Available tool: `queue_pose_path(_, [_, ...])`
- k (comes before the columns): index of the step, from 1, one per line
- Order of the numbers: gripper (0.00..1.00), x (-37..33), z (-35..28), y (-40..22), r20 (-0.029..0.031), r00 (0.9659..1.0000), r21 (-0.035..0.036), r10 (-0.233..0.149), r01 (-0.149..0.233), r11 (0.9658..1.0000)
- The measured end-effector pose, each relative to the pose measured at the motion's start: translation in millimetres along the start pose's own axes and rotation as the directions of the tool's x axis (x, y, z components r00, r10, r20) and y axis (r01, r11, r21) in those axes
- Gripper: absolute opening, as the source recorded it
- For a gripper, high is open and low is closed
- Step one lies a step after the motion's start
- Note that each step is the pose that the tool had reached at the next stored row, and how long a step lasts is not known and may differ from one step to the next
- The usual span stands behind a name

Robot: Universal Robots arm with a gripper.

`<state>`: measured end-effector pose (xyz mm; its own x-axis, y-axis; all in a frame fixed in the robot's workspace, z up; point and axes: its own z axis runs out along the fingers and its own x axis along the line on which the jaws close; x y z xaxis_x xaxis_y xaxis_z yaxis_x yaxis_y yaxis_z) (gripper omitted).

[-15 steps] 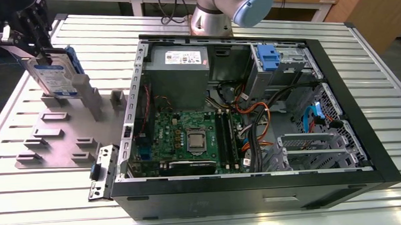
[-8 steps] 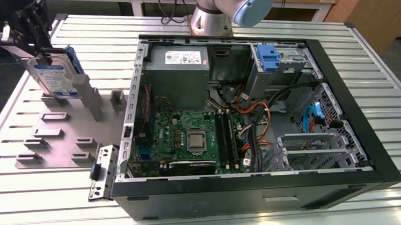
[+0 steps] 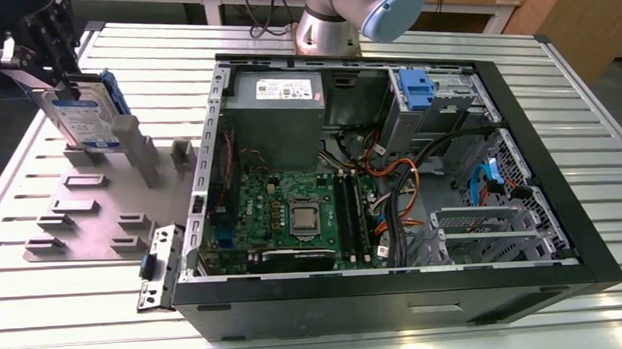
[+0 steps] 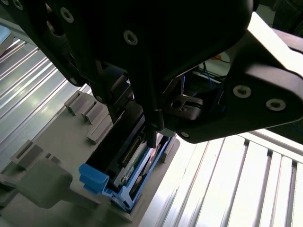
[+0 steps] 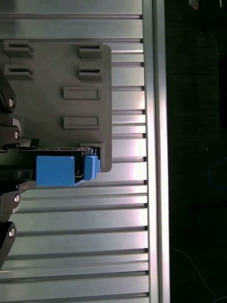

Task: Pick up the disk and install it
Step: 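Pick up the disk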

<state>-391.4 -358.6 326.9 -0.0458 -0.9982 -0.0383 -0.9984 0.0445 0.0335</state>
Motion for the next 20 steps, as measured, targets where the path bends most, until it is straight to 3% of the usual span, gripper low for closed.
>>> queue_pose_path(5, [0.35, -0.6, -15.2, 0.5, 0.0004, 1.0000, 0.0004, 0.000, 0.000, 1.0000])
queue_pose_path(15, [0.35, -2.3, -60.0, 2.0, 0.0004, 1.0000, 0.0003, 0.000, 0.000, 1.0000])
queue_pose_path(20, [0.35, -3.0, -77.5, 2.6, 0.0007, 1.0000, 0.0003, 0.000, 0.000, 1.0000])
